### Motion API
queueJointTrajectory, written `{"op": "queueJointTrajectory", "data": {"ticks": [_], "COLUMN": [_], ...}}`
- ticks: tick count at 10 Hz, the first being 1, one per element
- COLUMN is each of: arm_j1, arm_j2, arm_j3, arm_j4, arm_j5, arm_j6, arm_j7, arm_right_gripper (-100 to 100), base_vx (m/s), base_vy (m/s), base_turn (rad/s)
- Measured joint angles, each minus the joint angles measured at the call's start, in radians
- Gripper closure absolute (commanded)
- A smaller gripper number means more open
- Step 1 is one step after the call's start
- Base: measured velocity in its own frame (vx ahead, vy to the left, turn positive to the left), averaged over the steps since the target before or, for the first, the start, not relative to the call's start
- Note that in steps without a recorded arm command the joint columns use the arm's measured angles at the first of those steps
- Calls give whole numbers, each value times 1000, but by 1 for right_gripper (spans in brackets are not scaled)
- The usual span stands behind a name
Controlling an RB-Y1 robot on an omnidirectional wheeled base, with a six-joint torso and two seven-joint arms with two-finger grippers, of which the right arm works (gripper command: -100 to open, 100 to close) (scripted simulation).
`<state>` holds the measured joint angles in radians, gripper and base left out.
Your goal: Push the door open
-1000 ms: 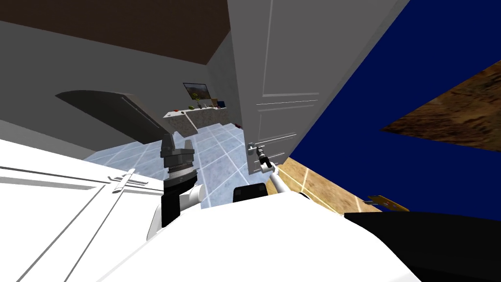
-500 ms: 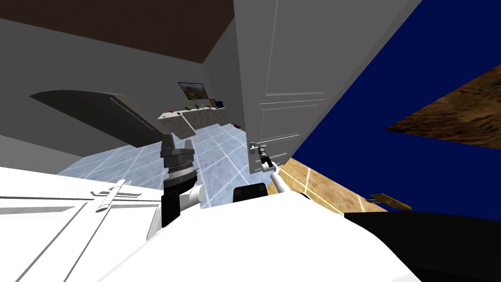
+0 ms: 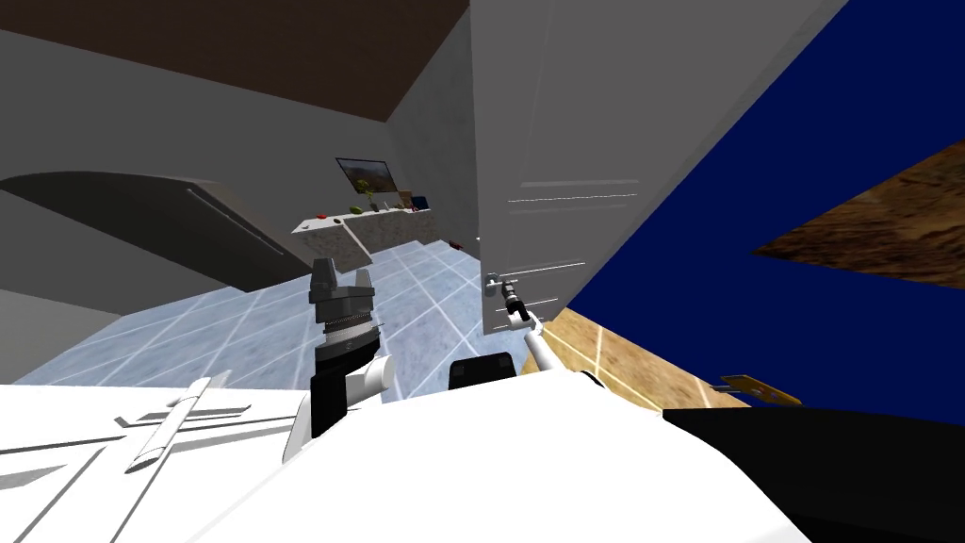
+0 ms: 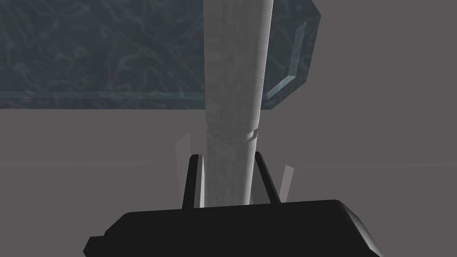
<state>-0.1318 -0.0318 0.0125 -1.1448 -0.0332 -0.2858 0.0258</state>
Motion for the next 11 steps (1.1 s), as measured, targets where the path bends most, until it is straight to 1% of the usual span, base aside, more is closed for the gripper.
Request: {"op": "queueJointTrajectory", "data": {"ticks": [1,2,3,5,6,7,8,9,10,11], "arm_j1": [-5,1,3,2,5,5,8,11,7,12], "arm_j2": [-2,-1,2,10,17,16,11,8,4,-1], "arm_j3": [-12,-23,-36,-60,-70,-73,-80,-88,-99,-108], "arm_j4": [1,-11,-15,-8,-14,-15,-16,-11,-2,-16], "arm_j5": [-2,-3,-4,-8,-9,-10,-11,-12,-13,-15], "arm_j6": [-3,0,1,-4,-3,-3,1,1,-4,5], "arm_j7": [2,5,9,13,15,15,15,18,21,22], "arm_right_gripper": [100,100,100,100,100,100,100,100,100,100], "base_vx": [157,162,179,139,66,127,166,156,155,165], "base_vy": [135,141,117,101,44,65,101,101,123,107], "base_turn": [-75,-96,-84,-67,-42,-60,-79,-61,-63,-75]}}
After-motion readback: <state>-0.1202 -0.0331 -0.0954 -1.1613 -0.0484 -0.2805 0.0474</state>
